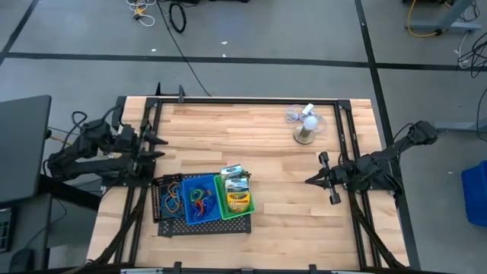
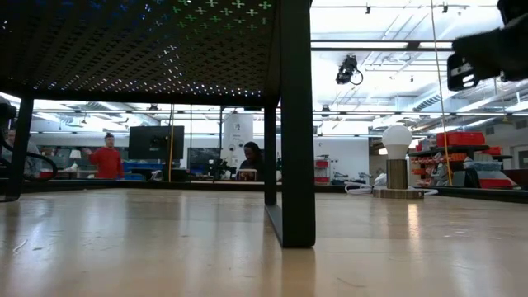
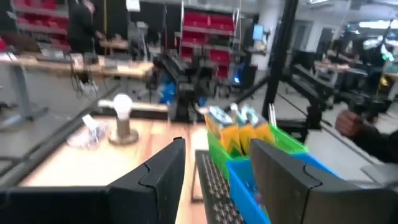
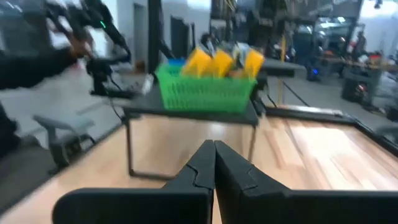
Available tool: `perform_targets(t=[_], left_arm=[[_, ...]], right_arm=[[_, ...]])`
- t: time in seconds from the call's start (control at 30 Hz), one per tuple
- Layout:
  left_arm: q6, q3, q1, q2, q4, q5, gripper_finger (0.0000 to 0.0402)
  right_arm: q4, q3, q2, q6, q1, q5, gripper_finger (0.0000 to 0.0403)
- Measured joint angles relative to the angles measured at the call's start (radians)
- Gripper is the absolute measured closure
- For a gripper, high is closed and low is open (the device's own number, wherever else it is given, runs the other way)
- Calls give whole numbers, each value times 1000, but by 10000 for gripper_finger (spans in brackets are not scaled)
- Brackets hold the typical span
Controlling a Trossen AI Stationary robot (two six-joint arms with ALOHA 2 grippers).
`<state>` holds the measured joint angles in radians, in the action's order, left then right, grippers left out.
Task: Pick & Place Office Desk Supplies
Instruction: Put the black bin with the rubber bands on the shelf
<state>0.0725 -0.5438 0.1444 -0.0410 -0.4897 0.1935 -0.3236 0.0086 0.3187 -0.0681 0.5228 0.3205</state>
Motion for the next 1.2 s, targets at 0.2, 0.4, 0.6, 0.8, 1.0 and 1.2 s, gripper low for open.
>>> perform_targets(t=[0.2,0.4,0.6,0.8,1.0,1.2], left_arm=[[14,67,0,0,-3,-5,214],[61,165,0,-4,205,-63,214],[46,291,0,-4,409,-54,214],[-19,410,0,-3,554,-62,214],[-23,460,-1,-3,573,-54,214],[6,504,-1,-2,589,-72,214]], right_arm=[[-61,0,0,0,0,-15,396],[-74,0,1,53,0,130,396],[-90,0,1,64,0,142,396],[-91,0,1,64,0,155,396],[-78,0,1,116,0,203,396],[-45,0,1,135,0,204,396]])
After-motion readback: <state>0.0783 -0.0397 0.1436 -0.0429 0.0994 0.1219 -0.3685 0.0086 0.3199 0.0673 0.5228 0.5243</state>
